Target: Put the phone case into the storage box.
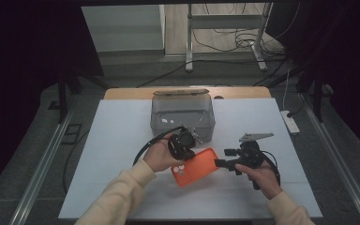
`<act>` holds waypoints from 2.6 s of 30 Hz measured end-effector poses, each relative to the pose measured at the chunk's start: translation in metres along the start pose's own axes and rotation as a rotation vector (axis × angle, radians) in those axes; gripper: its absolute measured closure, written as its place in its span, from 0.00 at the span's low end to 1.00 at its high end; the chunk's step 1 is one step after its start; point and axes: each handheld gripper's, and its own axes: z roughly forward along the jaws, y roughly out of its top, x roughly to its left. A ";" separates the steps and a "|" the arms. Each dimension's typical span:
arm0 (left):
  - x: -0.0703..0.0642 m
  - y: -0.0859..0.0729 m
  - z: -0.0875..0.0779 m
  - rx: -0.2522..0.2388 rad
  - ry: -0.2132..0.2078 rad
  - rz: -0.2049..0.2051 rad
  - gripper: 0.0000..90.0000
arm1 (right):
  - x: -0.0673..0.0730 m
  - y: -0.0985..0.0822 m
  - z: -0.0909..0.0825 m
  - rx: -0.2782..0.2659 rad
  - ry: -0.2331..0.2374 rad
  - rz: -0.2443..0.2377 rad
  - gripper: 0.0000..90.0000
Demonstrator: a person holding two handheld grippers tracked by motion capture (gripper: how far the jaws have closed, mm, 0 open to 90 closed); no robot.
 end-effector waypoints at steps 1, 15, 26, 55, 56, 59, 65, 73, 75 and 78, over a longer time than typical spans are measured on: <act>0.000 0.000 -0.001 -0.006 0.005 0.005 0.97 | 0.000 0.001 0.002 0.000 0.001 0.005 0.26; -0.005 0.001 -0.004 -0.038 0.021 0.029 0.97 | -0.001 0.010 0.021 0.047 0.070 0.058 0.39; -0.009 0.002 -0.004 -0.051 0.032 0.066 0.95 | -0.004 0.009 0.018 0.059 0.147 0.118 0.80; 0.009 -0.015 -0.028 -0.215 -0.126 -0.020 0.36 | -0.001 0.011 -0.003 -0.087 0.209 0.076 0.89; 0.010 -0.016 -0.029 -0.220 -0.140 -0.027 0.35 | -0.001 0.011 -0.003 -0.089 0.210 0.073 0.89; 0.013 -0.018 -0.031 -0.241 -0.169 -0.043 0.34 | -0.001 0.011 -0.005 -0.097 0.206 0.063 0.89; 0.019 -0.020 -0.032 -0.245 -0.228 -0.066 0.33 | 0.000 0.011 -0.007 -0.115 0.198 0.041 0.89; 0.024 -0.022 -0.028 -0.236 -0.243 -0.074 0.33 | 0.001 0.010 -0.008 -0.119 0.208 0.029 0.89; 0.025 -0.023 -0.027 -0.233 -0.245 -0.073 0.33 | 0.001 0.010 -0.008 -0.121 0.209 0.023 0.89; 0.026 -0.023 -0.028 -0.236 -0.249 -0.077 0.33 | 0.001 0.010 -0.008 -0.121 0.210 0.021 0.89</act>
